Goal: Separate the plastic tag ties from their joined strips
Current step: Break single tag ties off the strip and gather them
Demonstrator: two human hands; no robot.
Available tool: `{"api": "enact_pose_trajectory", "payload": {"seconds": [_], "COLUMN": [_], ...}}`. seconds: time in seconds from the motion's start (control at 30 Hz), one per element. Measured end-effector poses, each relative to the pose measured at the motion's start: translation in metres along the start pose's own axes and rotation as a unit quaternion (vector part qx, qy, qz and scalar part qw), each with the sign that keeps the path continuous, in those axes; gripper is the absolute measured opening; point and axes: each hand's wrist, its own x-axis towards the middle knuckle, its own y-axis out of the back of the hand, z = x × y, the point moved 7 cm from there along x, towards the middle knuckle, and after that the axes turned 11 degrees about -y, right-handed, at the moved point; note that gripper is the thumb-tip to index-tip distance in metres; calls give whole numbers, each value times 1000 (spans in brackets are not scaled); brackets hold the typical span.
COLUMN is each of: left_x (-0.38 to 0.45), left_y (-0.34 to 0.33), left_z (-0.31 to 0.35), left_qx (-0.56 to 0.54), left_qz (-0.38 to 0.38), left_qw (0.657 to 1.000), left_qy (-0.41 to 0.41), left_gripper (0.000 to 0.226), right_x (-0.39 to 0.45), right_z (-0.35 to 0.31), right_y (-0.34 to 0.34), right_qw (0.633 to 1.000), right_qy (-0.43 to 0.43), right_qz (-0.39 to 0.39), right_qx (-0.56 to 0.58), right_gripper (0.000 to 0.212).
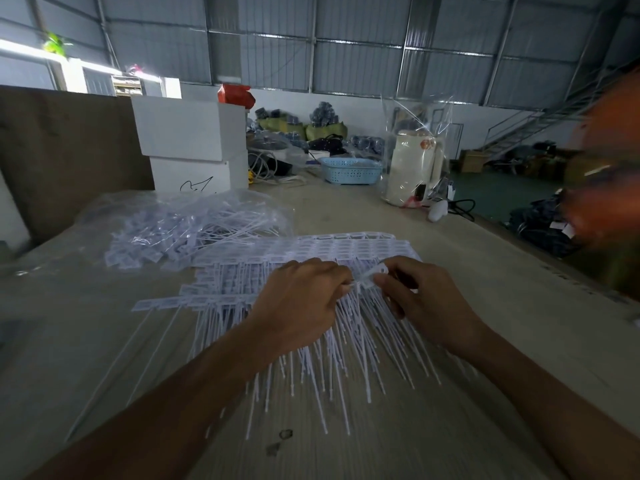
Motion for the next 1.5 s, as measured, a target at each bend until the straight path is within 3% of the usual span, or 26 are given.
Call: {"api": "enact_pose_trajectory", "payload": {"seconds": [0.1, 0.23, 0.33, 0.7, 0.93, 1.07, 1.27, 1.5], "left_x": [0, 2, 0, -1, 1, 3, 4, 0], "left_y": [-4, 6, 7, 2, 9, 15, 12, 13], "left_z": [-3, -12, -16, -14, -7, -3, -6, -19], "left_qx": [-20, -48, -64, -106, -102, -116, -177, -182], "left_qz": [-4, 38, 48, 39, 74, 94, 36, 17], "left_qw": [1000, 997, 996, 992, 991, 989, 984, 982], "left_qy": [18, 40, 45, 49, 32, 14, -14, 40], "left_gripper": [14, 26, 12, 12, 15, 21, 23, 31], "right_x": [-4, -4, -2, 1, 1, -5, -4, -4], "right_z": [-9, -4, -1, 3, 2, -9, 4, 14], "right_y": [0, -1, -2, -6, -6, -17, -21, -18], "right_qw": [997, 999, 999, 999, 995, 992, 975, 946], "right_qy": [53, 40, 28, 25, -64, -58, -151, -216], "right_qz": [23, 15, 16, -23, -60, -99, -102, -75], "right_qx": [-50, 12, 14, -16, 41, 60, 128, 229], "right_gripper": [14, 9, 6, 36, 27, 41, 37, 34]}}
